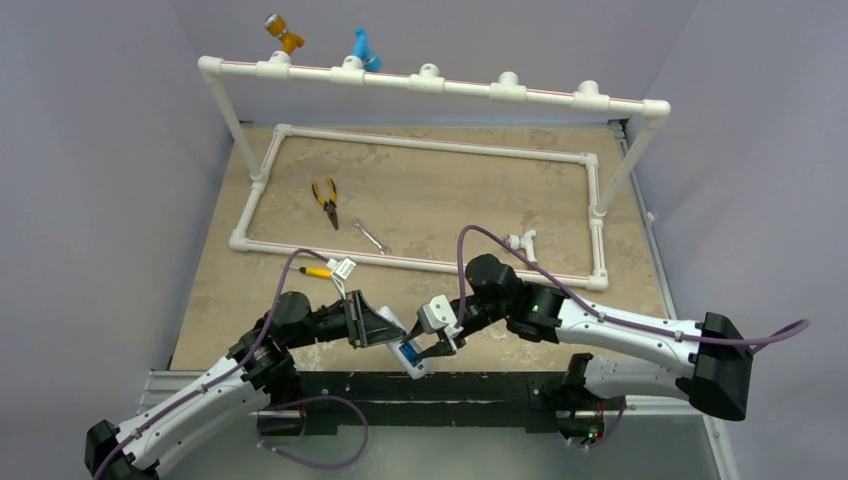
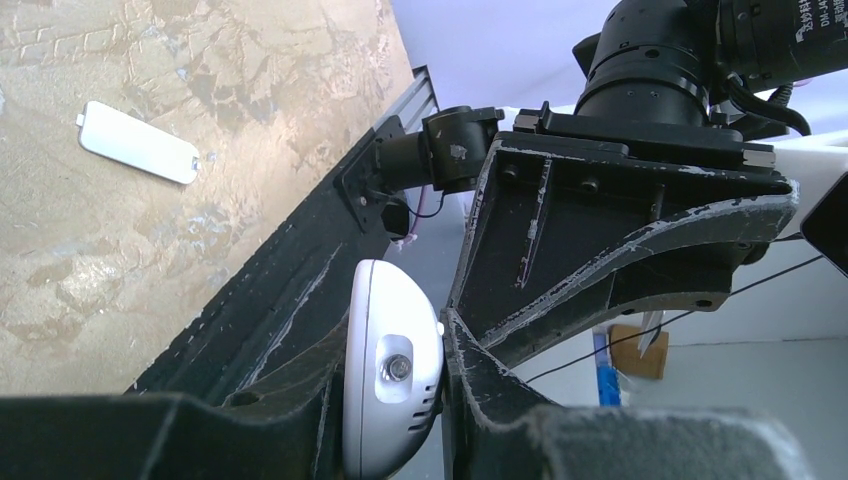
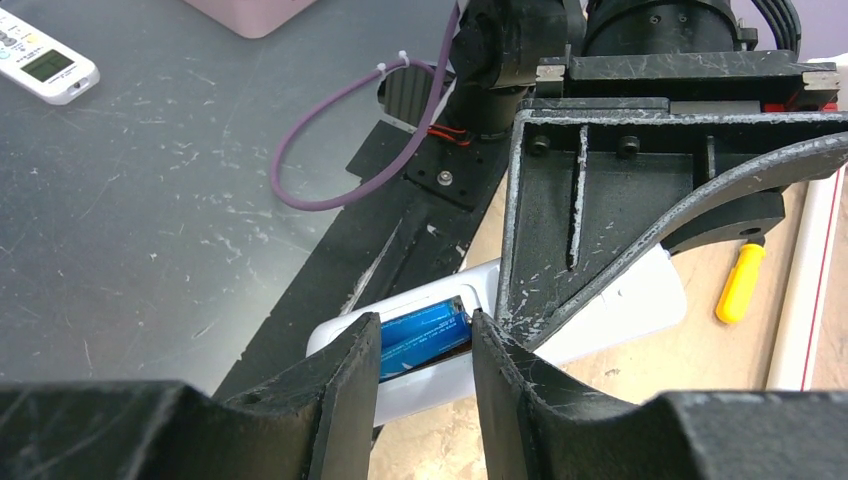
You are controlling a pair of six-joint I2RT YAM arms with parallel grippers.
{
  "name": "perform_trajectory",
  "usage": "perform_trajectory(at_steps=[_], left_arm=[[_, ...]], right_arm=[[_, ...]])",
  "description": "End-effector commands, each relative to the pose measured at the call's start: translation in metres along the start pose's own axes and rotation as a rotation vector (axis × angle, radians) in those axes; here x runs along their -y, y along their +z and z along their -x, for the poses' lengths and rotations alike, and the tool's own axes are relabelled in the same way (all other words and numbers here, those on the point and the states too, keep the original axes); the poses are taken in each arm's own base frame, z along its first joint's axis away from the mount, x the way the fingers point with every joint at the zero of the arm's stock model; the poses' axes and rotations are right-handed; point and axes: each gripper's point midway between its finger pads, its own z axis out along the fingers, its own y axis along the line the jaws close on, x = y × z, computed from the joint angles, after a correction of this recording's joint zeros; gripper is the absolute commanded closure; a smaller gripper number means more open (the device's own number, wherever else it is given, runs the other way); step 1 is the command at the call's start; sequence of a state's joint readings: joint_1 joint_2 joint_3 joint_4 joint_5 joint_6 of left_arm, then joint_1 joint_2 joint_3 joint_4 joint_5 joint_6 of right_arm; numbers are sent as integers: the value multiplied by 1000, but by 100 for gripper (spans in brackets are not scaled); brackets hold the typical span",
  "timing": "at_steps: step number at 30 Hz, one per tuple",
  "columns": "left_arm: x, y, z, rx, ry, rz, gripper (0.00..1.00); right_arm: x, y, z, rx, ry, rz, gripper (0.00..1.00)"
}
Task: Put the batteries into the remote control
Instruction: Load the battery into the remote control.
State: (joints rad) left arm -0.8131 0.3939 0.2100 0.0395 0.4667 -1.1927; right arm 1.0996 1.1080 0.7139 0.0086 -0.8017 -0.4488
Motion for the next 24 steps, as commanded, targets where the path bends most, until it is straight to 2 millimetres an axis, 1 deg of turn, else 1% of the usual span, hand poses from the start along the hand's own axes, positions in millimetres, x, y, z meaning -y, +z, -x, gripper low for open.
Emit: perform_trajectory(at_steps=[1,6,12,16,22,24], left_arm=[[21,-1,7,27,35,-74,100],[20,-1,7,26,36,-74,100],[21,-1,7,25,35,-77,100],[21,-1,7,26,34,-76,100],[22,-2,7,27,33,-78,100],[22,-2,7,27,32,-78,100]], right_arm=[[8,1,17,21,-52,-15,64],[10,1,20,27,-69,-20,64],[14,0,29,39,-97,-33,59],[15,0,34,47,-109,-28,58],[15,1,34,46,-114,-18,58],[14,1,33,44,-110,-14,59]])
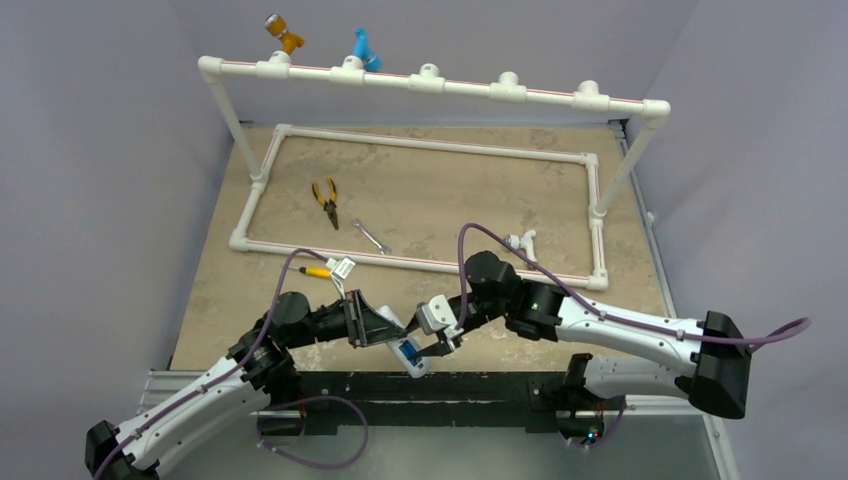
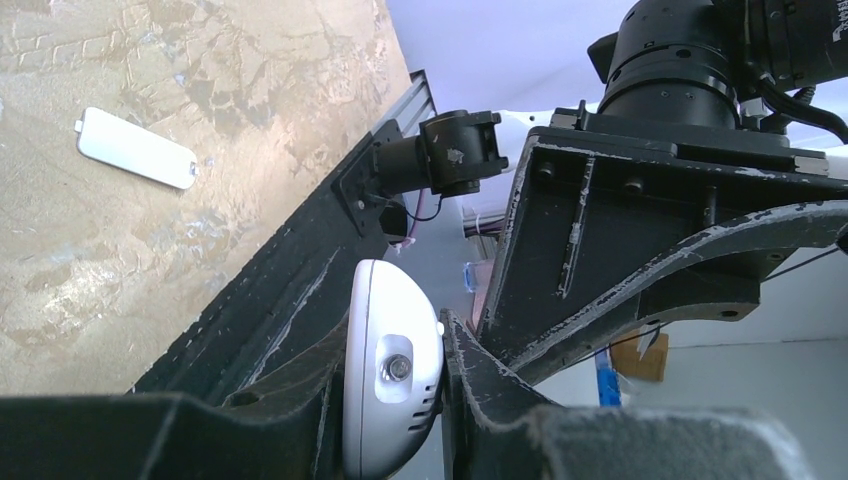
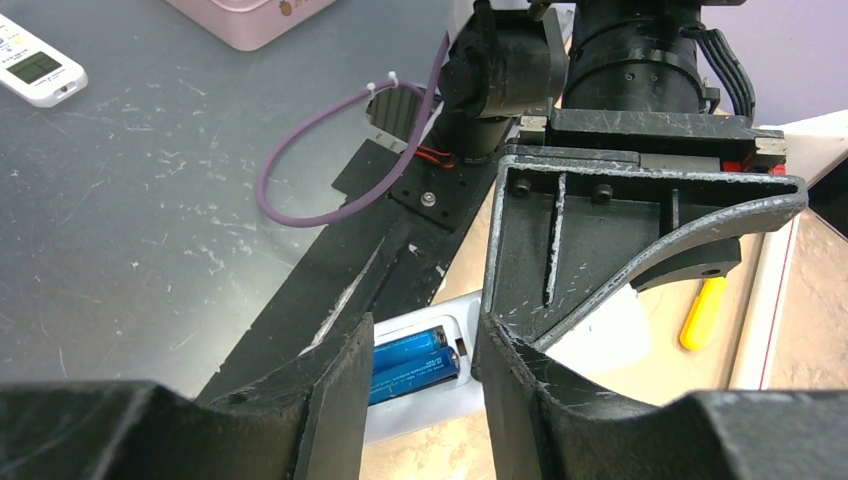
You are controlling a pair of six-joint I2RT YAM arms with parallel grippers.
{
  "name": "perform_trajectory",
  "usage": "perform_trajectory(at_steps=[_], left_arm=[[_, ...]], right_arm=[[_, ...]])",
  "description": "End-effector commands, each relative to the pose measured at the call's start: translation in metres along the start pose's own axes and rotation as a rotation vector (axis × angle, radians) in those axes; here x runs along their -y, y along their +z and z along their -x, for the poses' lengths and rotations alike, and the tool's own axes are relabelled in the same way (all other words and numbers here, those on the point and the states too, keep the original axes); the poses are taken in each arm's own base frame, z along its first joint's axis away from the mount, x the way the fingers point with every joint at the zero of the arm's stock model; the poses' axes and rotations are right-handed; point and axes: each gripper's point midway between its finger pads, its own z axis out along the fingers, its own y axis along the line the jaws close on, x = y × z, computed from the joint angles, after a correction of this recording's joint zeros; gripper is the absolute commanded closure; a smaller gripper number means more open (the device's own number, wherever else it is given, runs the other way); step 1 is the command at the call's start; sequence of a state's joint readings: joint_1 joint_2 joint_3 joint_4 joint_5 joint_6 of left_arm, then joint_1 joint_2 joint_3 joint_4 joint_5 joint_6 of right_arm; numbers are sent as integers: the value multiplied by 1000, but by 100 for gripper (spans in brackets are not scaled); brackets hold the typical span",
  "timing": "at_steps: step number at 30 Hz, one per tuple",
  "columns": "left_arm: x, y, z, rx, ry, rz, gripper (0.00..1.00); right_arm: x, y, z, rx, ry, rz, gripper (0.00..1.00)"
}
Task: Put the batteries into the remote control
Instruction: Load the battery into the remote control.
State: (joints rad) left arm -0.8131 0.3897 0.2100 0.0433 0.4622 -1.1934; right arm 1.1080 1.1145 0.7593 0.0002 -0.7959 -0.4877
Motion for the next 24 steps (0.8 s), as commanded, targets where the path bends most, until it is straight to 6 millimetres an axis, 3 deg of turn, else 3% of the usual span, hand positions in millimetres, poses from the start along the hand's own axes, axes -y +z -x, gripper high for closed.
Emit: perform_trajectory(at_steps=[1,24], left_arm=[[20,-1,6,21,30,-73,100],[20,-2,5,21,30,-72,100]], right_arm=[[8,1,16,25,-45,-6,61],[-1,2,-5,-23,-2,15,72]])
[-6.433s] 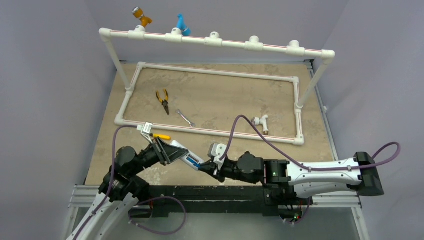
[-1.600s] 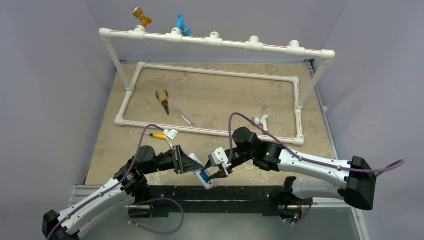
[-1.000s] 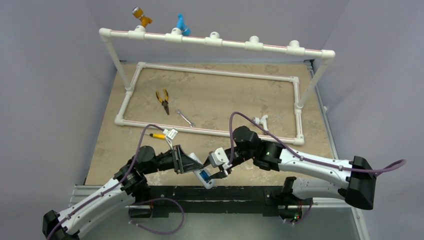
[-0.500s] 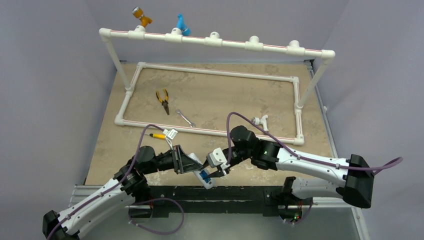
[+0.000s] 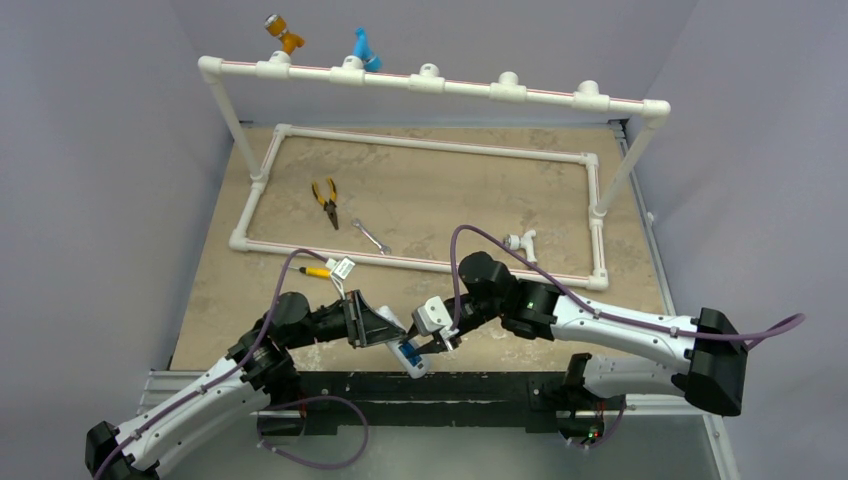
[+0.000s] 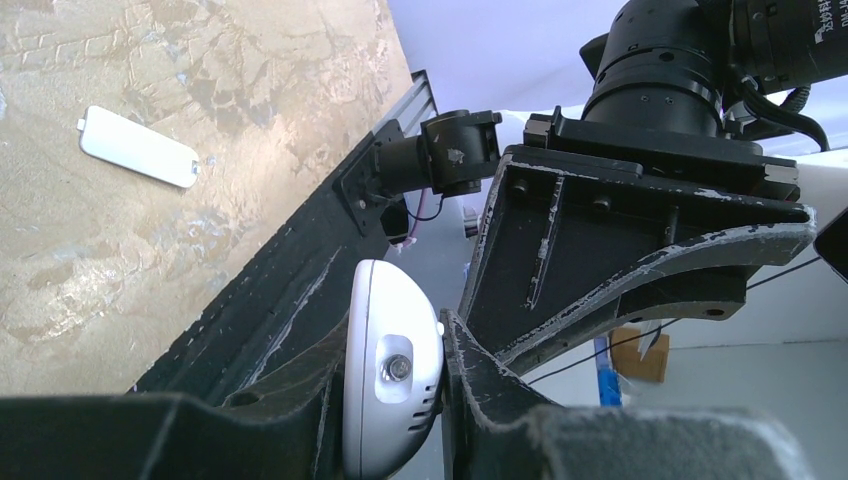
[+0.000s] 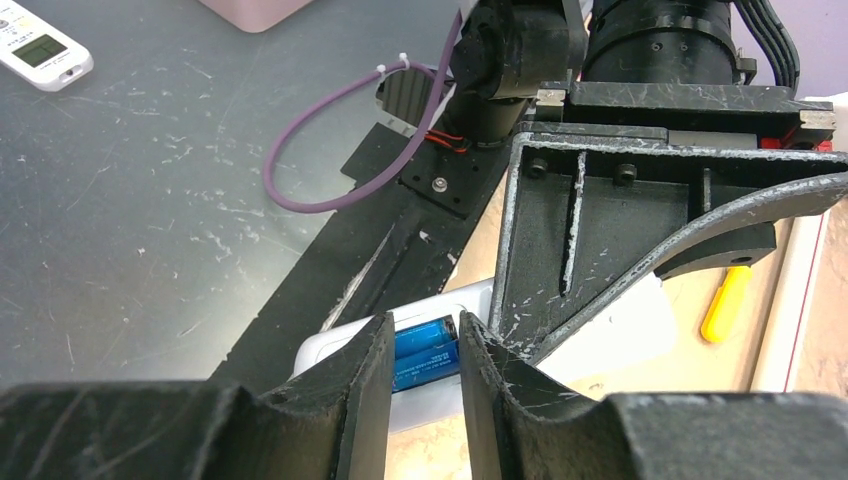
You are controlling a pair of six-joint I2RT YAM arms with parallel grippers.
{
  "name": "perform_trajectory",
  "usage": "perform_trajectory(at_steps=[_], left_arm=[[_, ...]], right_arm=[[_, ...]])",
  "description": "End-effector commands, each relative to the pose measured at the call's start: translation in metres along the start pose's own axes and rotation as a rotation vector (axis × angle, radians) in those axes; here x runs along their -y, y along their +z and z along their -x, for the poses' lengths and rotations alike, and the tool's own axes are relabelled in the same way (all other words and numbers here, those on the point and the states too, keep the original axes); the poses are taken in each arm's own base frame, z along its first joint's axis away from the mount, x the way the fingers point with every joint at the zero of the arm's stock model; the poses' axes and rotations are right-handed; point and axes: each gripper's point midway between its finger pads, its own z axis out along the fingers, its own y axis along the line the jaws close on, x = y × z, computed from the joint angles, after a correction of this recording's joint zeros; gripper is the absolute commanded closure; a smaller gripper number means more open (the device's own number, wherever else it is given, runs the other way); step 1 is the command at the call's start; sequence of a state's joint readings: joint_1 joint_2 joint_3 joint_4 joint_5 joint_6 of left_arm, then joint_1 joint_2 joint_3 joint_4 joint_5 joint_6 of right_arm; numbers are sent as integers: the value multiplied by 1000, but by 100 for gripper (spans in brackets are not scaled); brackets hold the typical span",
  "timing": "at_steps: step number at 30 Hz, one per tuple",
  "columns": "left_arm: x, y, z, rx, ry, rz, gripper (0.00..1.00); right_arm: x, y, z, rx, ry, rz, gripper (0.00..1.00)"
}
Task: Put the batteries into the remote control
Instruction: Load the battery into the remote control.
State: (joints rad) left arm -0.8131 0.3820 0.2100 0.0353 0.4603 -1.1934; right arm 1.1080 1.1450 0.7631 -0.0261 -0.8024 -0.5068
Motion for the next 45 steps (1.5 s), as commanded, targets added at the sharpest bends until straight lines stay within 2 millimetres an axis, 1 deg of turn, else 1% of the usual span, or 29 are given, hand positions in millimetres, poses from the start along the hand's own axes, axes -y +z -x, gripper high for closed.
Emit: perform_trajectory(at_steps=[1,9,17,29,33,45], left_arm=[[20,-2,5,20,30,-75,100],[22,-2,6,21,28,-79,100],[29,-4,6,16,29,-99,100],[40,-7,8,23,26,-122,100],[44,-8,10,27,25,-132,100],[58,-11,13,32,26,-169,100]], right_arm=[[1,-2,6,6,-20,-11,73],[0,-2,0,-8,-1,-12,80],[-6,-2,-13,-35,26,-4,86],[-18,-4,-27,-33,67,-3,89],[-18,-3,-29,-24,69,-8,90],[-25,-2,-41,-43,102,-6,91]])
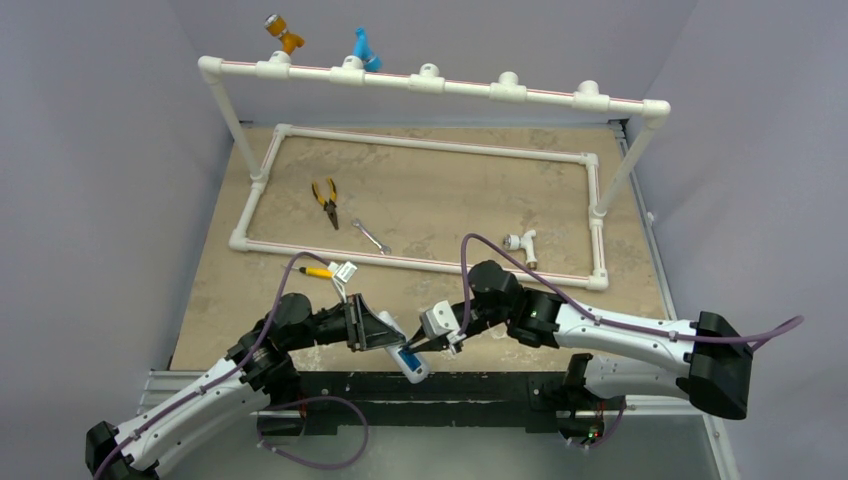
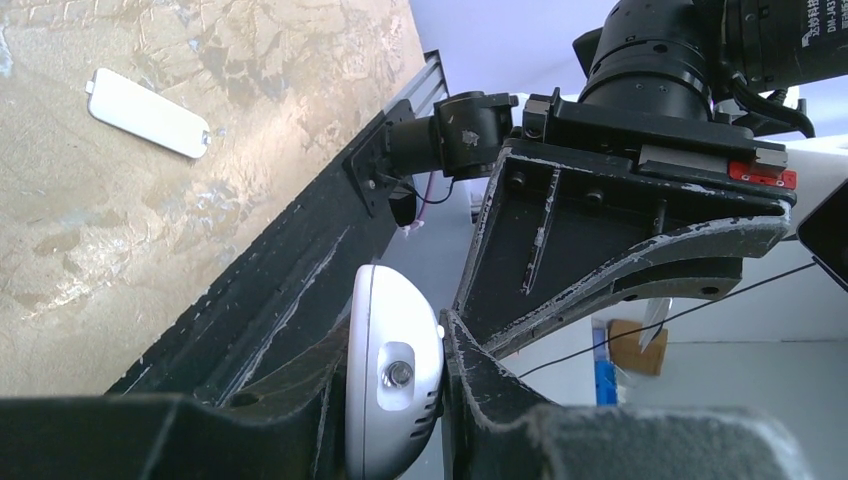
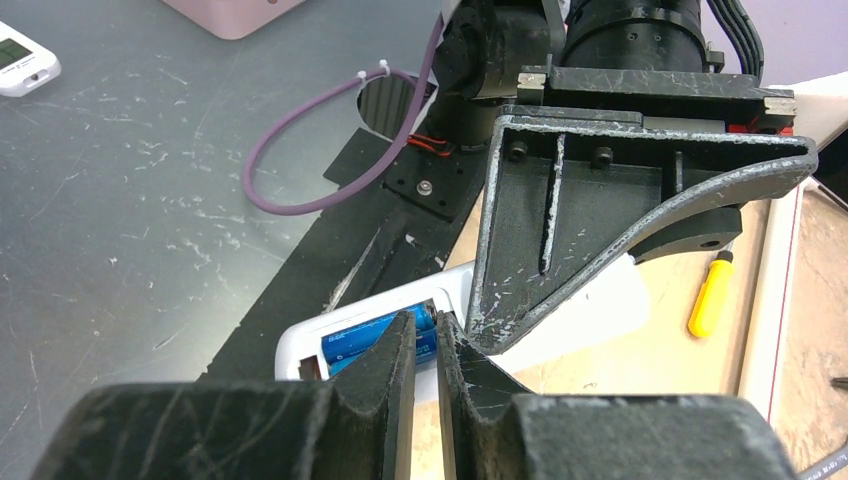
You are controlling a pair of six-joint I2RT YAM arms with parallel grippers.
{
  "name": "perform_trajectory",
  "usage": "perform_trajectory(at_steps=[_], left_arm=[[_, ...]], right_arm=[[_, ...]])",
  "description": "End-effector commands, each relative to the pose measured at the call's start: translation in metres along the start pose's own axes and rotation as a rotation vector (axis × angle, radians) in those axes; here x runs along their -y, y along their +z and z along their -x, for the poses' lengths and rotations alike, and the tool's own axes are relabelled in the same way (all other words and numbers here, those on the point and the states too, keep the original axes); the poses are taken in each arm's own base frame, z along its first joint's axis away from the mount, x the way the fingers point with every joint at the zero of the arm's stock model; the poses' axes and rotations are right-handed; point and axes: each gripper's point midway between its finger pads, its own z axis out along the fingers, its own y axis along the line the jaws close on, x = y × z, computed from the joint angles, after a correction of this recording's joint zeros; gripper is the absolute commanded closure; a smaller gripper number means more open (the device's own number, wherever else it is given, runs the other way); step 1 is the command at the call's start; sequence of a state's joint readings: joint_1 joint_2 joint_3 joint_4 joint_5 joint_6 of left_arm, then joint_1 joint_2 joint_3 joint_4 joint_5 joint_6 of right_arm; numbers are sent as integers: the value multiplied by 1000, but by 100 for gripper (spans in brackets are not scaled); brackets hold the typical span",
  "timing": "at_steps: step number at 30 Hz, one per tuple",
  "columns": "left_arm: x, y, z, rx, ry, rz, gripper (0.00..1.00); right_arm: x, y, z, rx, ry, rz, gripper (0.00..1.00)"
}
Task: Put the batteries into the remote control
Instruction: Load the battery into the remote control.
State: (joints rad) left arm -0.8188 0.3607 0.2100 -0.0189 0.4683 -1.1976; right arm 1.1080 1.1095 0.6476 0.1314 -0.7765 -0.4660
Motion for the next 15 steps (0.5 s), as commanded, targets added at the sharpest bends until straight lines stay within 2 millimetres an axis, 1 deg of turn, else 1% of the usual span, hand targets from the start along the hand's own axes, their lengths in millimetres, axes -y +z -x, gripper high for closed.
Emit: perform_trajectory(at_steps=[1,11,15], left_arm=[[63,-10,18,57,46,-193,100],[67,-10,19,57,46,-204,100],[69,-11,19,59,46,-210,100]], right_arm=[[-23,-5,-29,-82,115,39,91],[-27,-2,-38,-106,132,41,91],[-25,-3,-44,-131,124,11,95]])
